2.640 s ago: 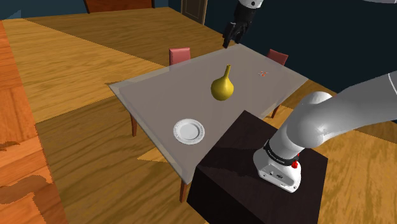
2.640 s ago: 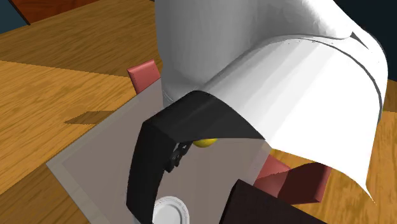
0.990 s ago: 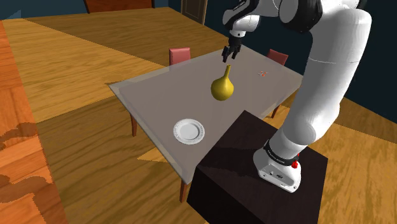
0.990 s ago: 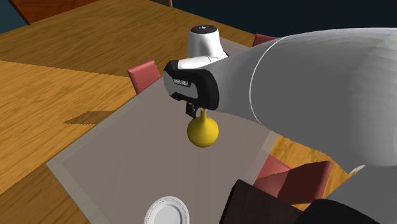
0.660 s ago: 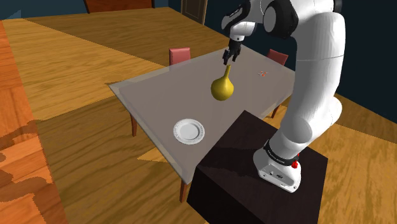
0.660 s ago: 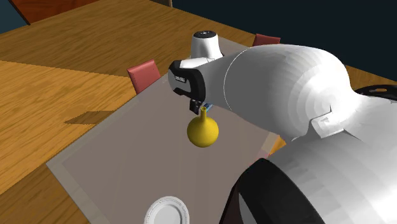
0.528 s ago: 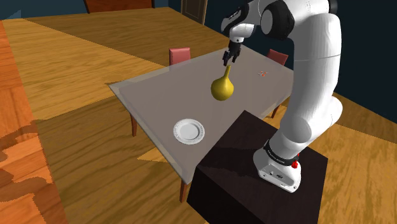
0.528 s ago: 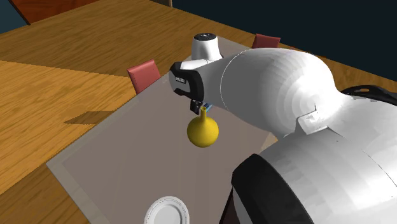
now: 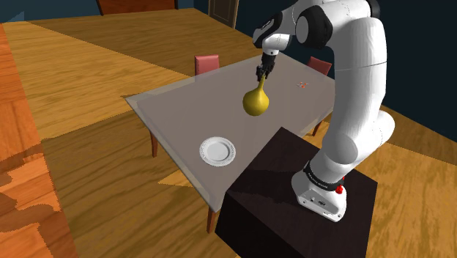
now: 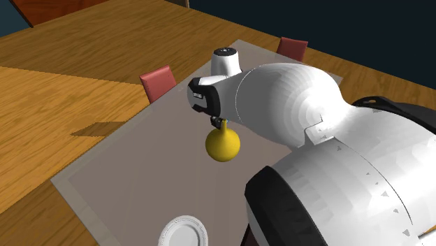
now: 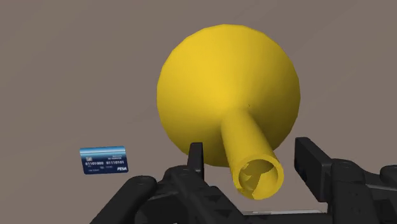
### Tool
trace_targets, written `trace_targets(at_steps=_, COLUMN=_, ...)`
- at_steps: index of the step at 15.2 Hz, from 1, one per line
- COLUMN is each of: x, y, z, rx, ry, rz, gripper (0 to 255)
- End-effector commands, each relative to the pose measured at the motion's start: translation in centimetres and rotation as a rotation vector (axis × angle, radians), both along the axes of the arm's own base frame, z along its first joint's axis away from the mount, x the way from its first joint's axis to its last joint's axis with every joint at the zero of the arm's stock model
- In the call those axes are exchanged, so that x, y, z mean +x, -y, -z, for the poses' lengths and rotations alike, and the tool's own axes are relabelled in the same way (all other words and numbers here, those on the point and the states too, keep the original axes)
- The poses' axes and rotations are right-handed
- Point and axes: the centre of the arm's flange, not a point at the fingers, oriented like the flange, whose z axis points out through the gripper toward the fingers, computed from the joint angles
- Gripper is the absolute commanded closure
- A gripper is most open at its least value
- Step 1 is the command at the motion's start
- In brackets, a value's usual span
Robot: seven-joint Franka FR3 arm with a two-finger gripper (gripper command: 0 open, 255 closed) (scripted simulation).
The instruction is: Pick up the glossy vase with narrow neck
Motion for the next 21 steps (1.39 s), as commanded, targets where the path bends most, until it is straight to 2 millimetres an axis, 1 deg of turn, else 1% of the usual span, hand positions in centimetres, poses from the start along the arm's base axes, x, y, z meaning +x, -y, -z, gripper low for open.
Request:
trace_targets(at_steps=1, x=0.0, y=0.0, z=0.1, rx=0.0, ry=0.0, rz=0.0, gripper=255)
trace_targets(at_steps=9, x=-0.1, y=0.0, z=0.1, rx=0.0, ry=0.0, rz=0.0, gripper=255)
trace_targets(at_steps=21, x=-0.1, y=0.0, z=-6.3, rx=0.0, ry=0.0, rz=0.0, gripper=255)
